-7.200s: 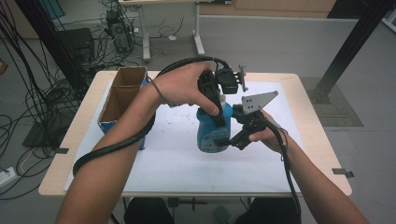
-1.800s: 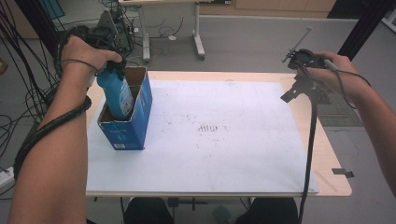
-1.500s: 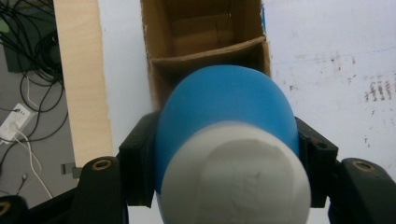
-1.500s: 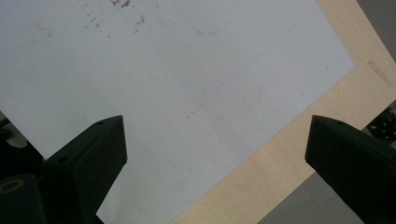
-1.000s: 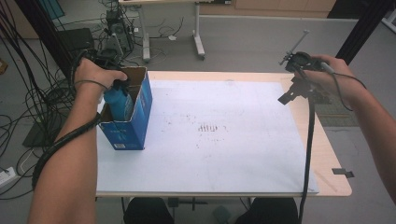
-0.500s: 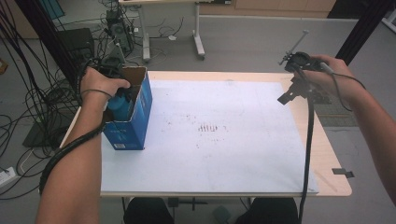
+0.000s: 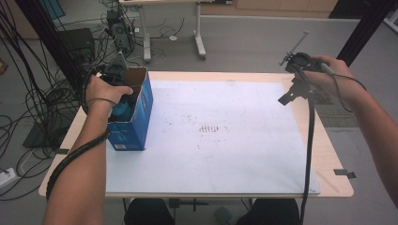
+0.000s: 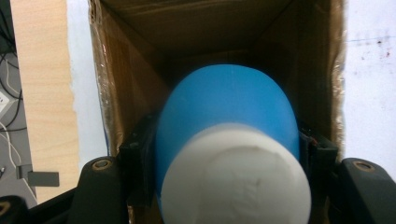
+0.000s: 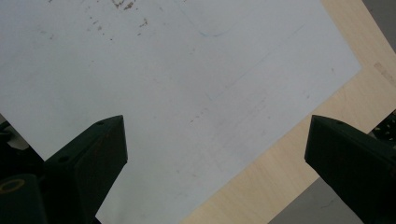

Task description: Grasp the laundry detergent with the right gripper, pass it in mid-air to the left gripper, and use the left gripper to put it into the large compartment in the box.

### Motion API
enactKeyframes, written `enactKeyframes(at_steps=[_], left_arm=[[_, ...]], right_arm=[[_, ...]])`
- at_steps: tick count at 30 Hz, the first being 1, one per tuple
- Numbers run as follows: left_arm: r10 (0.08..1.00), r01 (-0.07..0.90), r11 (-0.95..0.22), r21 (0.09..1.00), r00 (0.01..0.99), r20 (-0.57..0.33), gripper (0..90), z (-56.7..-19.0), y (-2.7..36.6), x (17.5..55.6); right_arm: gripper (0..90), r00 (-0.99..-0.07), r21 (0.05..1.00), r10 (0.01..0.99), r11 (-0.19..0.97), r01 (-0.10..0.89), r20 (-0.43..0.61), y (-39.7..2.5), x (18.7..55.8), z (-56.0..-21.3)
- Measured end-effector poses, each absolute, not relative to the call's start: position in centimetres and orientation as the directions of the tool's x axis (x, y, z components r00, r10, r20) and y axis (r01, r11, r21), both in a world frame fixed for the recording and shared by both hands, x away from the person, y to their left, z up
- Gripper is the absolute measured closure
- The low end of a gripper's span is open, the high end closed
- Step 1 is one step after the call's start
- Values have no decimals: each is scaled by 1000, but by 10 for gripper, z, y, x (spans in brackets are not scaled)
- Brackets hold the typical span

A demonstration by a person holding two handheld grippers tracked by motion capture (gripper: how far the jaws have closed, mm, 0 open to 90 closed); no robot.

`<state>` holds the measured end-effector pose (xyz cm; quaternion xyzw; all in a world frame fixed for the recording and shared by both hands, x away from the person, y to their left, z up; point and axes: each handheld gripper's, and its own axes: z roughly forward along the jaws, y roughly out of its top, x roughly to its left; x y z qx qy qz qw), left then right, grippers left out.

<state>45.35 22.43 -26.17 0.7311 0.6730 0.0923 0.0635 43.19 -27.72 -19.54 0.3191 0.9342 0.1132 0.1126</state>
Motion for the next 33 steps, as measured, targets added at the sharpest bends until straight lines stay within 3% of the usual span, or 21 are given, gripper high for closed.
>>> enactKeyframes(at_steps=[33], left_arm=[[996, 970, -85, 228, 76, 47, 374, -270, 226, 451]], right_arm=[[56, -762, 291, 631, 763, 577, -143, -282, 429, -198]])
